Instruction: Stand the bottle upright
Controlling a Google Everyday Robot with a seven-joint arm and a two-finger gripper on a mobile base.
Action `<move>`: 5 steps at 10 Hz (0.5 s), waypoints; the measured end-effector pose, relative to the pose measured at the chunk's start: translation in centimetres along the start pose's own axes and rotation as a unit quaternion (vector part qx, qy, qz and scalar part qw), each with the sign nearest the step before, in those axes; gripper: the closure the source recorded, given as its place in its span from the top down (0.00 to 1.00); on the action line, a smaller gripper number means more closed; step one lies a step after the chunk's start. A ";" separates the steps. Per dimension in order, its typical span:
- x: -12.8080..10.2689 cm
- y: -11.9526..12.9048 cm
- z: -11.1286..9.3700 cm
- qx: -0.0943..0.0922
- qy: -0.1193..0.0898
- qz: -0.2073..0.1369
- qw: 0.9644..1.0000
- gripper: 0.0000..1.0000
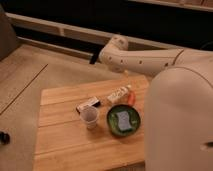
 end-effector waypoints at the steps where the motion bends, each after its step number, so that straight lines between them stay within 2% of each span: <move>1: -0.3 -0.5 0.5 0.011 -0.003 -0.002 1.000 0.65; 2: -0.4 -1.2 0.6 0.022 -0.003 0.002 1.000 0.65; 5: -0.5 -1.2 0.6 0.021 -0.004 0.004 1.000 0.65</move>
